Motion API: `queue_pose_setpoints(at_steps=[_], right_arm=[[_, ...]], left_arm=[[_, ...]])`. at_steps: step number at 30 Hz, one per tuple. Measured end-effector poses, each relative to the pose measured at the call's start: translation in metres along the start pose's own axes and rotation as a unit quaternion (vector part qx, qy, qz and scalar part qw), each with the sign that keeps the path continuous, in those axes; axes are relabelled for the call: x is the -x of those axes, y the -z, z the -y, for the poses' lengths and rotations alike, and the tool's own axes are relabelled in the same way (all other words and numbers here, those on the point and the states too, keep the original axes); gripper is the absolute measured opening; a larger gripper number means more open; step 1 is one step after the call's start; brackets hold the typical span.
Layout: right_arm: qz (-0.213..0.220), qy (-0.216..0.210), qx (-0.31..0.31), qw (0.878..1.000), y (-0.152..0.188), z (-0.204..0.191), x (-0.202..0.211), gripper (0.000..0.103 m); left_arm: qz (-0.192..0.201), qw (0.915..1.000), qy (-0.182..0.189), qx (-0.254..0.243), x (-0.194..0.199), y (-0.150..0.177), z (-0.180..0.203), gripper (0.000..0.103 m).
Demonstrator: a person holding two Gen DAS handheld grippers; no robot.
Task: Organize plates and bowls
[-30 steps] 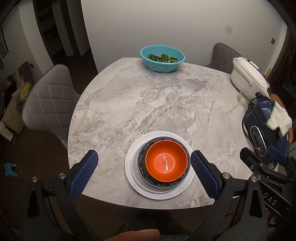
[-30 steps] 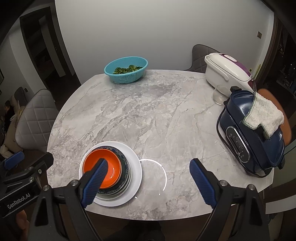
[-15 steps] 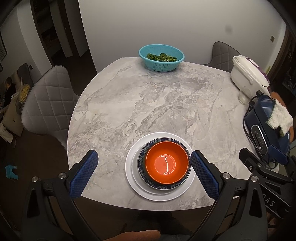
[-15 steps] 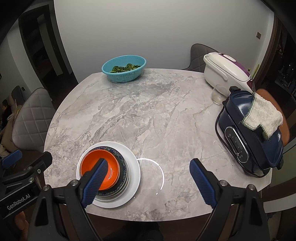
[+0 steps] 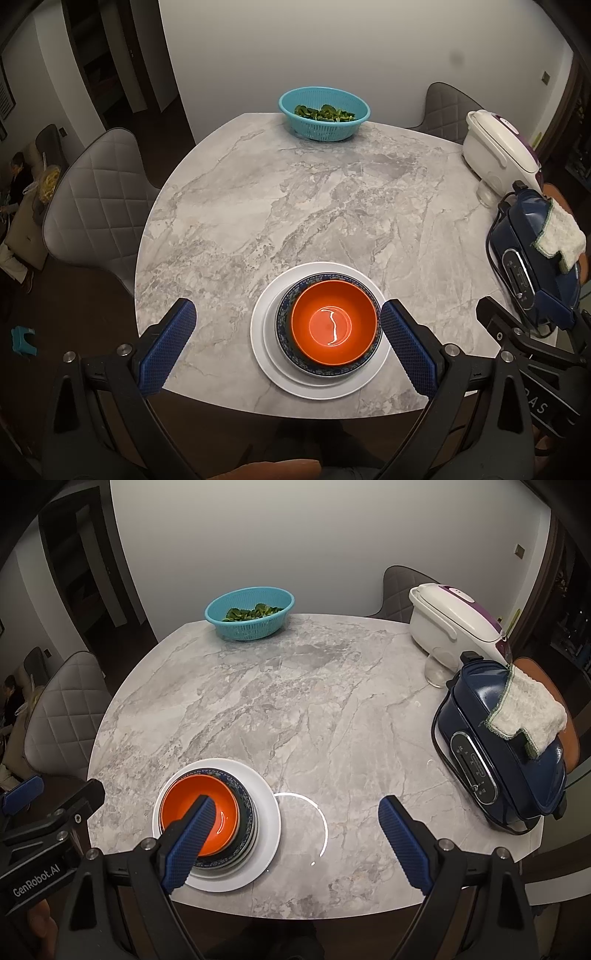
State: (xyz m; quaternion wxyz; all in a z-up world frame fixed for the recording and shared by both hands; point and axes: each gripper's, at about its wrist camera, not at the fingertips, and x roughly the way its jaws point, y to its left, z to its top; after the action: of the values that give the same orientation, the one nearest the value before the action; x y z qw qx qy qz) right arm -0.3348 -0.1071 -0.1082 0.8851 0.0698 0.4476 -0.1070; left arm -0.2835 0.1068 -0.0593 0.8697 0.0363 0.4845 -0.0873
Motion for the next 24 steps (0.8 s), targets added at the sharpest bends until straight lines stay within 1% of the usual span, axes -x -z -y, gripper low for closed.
queue_pose_setpoints(at_steps=[24], right_arm=[[-0.003, -0.003, 0.006, 1.0, 0.0014, -0.0019, -0.002, 0.092]], left_arm=[[-0.003, 1.0, -0.003, 0.004, -0.0015, 0.0024, -0.0025, 0.101]])
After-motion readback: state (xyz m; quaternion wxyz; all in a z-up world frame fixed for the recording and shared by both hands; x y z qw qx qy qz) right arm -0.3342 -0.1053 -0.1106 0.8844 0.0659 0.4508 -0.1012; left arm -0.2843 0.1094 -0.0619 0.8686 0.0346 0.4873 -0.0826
